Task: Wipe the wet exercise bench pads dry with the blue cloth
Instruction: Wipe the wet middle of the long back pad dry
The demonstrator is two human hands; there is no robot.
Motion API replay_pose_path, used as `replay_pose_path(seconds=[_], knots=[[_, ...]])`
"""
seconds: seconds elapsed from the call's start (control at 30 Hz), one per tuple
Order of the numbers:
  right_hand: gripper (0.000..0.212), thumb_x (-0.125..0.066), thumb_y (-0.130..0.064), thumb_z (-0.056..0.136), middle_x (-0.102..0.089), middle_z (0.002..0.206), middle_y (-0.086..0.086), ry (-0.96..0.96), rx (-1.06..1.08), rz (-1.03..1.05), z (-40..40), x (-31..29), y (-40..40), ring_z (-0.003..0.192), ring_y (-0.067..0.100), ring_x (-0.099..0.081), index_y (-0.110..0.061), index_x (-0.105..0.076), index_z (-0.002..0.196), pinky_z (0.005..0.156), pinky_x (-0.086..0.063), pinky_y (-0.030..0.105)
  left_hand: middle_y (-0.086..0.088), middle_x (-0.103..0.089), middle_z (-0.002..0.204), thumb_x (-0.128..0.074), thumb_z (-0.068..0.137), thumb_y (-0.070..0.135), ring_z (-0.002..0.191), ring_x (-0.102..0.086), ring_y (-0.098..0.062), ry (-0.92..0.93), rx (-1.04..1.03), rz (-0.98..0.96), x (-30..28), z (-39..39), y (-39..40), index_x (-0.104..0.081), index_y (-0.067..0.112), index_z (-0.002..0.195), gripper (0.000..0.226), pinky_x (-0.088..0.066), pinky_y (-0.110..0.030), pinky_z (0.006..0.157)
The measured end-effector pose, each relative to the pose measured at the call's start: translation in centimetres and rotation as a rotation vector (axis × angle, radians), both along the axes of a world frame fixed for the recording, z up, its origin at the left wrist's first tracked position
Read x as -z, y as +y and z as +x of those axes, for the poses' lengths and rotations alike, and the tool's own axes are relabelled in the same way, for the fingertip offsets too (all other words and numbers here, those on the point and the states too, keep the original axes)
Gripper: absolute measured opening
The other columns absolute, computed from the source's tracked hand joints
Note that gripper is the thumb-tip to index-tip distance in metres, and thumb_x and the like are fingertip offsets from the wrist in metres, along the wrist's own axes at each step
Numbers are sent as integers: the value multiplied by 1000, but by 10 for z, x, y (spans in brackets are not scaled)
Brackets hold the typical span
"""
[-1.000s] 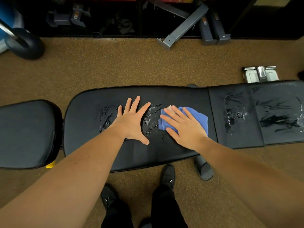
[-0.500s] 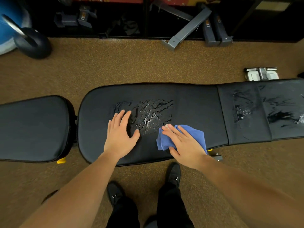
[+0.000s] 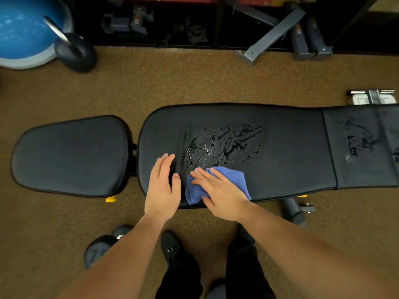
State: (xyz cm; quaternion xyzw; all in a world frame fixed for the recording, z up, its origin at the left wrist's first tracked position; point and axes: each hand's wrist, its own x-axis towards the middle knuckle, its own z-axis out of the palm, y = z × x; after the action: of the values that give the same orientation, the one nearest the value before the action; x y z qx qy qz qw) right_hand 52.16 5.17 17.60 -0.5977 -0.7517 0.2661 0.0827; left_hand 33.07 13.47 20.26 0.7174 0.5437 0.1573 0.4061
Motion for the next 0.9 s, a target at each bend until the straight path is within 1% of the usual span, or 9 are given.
replay_pose_path(seconds=[0.1,0.2,0.27,0.33,0.43,0.5,0.57,0.67,0.9], knots=[[66,-54,-17,90,-24,163,-10,115,57,-82,-5,-2,8,151,0,-5,-24,-33,152,124,3,28,7,-27,161,-37,105,23,149,-18,-3,-47,22,40,-4,0,-5,-34,22,153,49,-20,-27,121],[78,-48,-1,78,-34,158,-7,545,296,-186,-2,-19,12,148,4,-22,-17,-33,152,124,-15,31,7,-27,160,-36,101,29,148,-21,-4,-96,10,55,-8,9,-16,-35,19,152,52,-21,-25,120],[75,-37,8,74,-45,149,-4,840,519,-110,1,-29,12,144,10,-35,-13,-40,146,121,-25,31,4,-31,158,-39,101,29,147,-25,-8,-94,26,99,-10,19,-25,-38,13,150,52,-23,-27,119],[68,-34,11,78,-58,133,6,963,742,44,9,-38,13,134,21,-49,-26,-51,132,118,-34,41,0,-36,155,-42,100,31,147,-27,-12,-31,147,199,-9,35,-33,-40,10,146,51,-22,-33,122],[42,-37,3,89,-67,111,10,777,1033,317,39,-44,11,113,24,-62,-24,-56,115,104,-46,47,-3,-35,157,-47,99,40,150,-23,-26,133,465,309,2,65,-47,-46,16,144,51,-17,-50,122],[31,-40,-1,93,-65,109,1,493,1082,272,61,-46,2,109,17,-59,-20,-57,110,96,-47,40,1,-22,165,-38,100,53,153,-9,-32,303,653,337,13,80,-56,-38,28,151,57,-9,-56,122],[27,-47,-3,92,-59,113,-4,158,950,165,74,-43,-11,113,18,-51,-19,-59,110,94,-45,37,4,-9,168,-29,102,59,154,0,-32,407,726,348,25,83,-60,-21,36,157,61,-4,-57,122],[26,-56,-7,88,-56,121,4,-238,718,175,81,-32,-26,118,26,-48,-15,-63,111,97,-43,45,8,-3,168,-23,104,60,155,5,-29,450,741,368,30,72,-53,-11,40,159,59,-1,-58,122],[27,-57,-15,92,-53,129,6,-294,682,113,80,-34,-21,126,28,-44,-14,-63,118,105,-39,47,10,7,168,-14,103,61,154,14,-26,557,600,312,32,22,-23,-2,44,158,59,-3,-58,122]])
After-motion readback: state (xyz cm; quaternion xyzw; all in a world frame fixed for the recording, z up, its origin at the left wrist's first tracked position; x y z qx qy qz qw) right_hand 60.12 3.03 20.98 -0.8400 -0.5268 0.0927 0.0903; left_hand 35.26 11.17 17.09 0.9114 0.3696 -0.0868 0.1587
